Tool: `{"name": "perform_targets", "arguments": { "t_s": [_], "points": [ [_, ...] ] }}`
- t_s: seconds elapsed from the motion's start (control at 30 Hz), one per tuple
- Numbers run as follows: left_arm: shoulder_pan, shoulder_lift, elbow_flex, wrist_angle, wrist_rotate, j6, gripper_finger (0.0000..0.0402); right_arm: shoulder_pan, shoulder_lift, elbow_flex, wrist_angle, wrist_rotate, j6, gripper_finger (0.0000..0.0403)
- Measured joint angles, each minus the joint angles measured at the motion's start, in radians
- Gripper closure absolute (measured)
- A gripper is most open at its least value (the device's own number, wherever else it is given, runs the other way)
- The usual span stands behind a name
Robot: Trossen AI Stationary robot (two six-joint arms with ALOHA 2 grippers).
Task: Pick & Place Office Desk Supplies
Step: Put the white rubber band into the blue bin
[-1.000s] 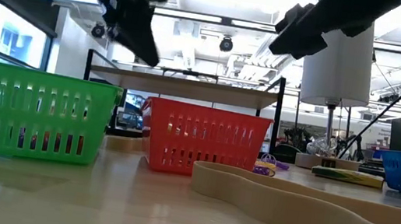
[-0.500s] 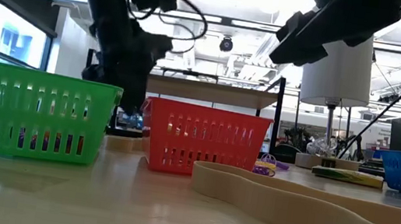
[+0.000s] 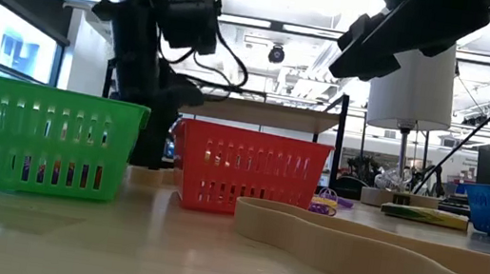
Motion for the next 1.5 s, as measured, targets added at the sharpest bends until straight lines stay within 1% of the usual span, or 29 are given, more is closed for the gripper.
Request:
{"name": "perform_targets", "arguments": {
  "t_s": [0.5, 0.6, 0.67, 0.77, 0.93, 1.03, 1.2, 1.4, 1.5],
  "points": [
    [0.010, 0.055, 0.004, -0.003, -0.004, 0.031, 0.0271, 0.000, 0.000, 0.000, -0.001, 0.000, 0.000, 0.0210],
    [0.008, 0.056, 0.004, -0.003, -0.004, 0.031, 0.0276, 0.000, 0.000, 0.000, -0.001, 0.000, 0.000, 0.0210],
    [0.004, 0.056, 0.003, -0.005, -0.009, 0.032, 0.0289, 0.000, 0.000, 0.000, 0.000, 0.000, 0.000, 0.0210],
    [0.003, 0.057, 0.003, -0.010, -0.019, 0.038, 0.0318, 0.000, 0.000, 0.000, 0.000, 0.000, 0.000, 0.0210],
    [-0.009, 0.052, 0.002, -0.010, -0.038, 0.086, 0.0385, 0.000, 0.000, 0.000, 0.000, 0.000, 0.000, 0.0210],
    [-0.028, 0.035, -0.001, -0.007, -0.076, 0.090, 0.0397, 0.000, 0.000, 0.000, -0.001, 0.000, 0.005, 0.0210],
    [-0.058, -0.045, 0.005, -0.008, -0.090, 0.113, 0.0400, 0.000, 0.000, 0.000, -0.002, 0.000, 0.008, 0.0210],
    [-0.099, -0.215, 0.015, -0.009, -0.113, 0.147, 0.0400, 0.000, 0.000, 0.000, 0.000, 0.005, 0.006, 0.0210],
    [-0.141, -0.297, 0.023, -0.003, -0.157, 0.164, 0.0400, 0.000, 0.000, 0.000, 0.000, 0.022, 0.002, 0.0210]
  ]
}}
